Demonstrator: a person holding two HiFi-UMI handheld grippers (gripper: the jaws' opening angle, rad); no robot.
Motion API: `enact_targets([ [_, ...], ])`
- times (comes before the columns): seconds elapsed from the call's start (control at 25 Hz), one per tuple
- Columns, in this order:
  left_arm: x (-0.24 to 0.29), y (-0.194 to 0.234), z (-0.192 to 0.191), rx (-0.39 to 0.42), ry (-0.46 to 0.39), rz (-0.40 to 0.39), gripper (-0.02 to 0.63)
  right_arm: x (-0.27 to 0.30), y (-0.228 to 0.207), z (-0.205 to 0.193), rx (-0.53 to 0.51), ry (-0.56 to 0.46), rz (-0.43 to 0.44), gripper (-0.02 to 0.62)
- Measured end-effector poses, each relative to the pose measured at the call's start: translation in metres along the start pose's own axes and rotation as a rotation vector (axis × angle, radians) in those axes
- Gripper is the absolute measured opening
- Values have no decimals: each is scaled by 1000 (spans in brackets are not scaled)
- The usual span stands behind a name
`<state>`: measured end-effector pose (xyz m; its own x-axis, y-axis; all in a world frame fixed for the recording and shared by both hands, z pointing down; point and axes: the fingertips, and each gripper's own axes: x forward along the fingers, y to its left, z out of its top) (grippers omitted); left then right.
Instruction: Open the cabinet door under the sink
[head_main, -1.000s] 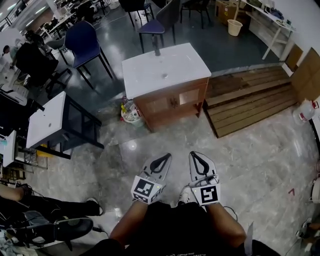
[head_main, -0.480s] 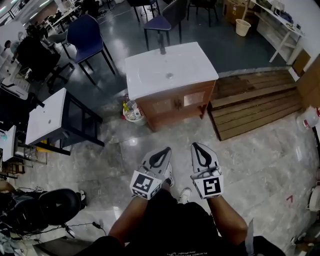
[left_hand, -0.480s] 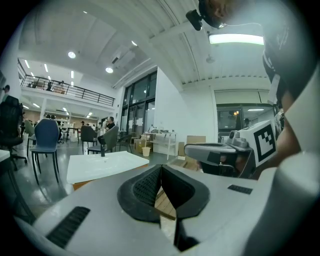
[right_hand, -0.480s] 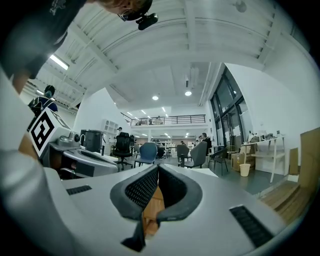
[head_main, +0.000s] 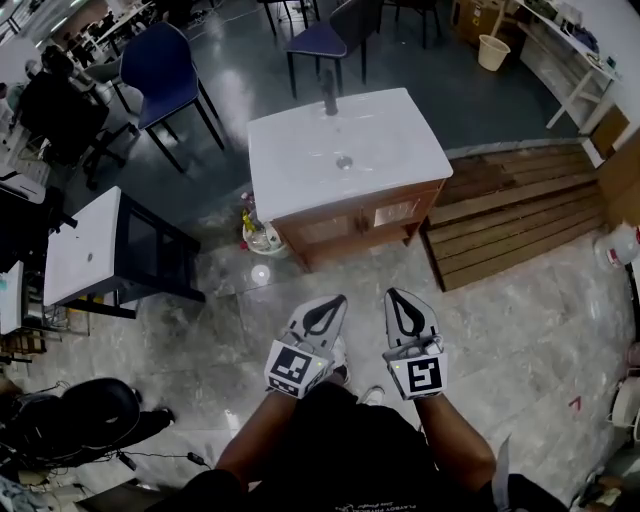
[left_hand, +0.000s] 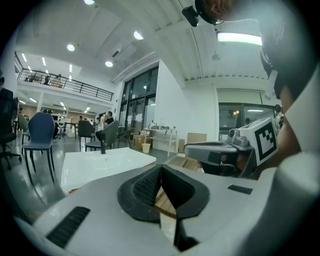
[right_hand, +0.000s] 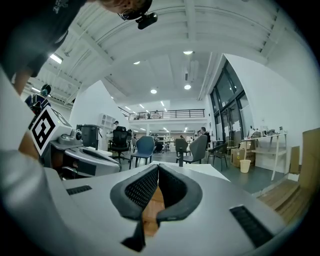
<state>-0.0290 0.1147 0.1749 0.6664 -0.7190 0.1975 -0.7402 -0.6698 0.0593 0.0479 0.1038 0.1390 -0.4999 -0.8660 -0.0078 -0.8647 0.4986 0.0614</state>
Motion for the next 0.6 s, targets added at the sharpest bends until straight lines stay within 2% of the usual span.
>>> enact_targets([
  [0.6,59,97,-12,-57,33,-70,23,103,-15,-32,-35,113,-30,23],
])
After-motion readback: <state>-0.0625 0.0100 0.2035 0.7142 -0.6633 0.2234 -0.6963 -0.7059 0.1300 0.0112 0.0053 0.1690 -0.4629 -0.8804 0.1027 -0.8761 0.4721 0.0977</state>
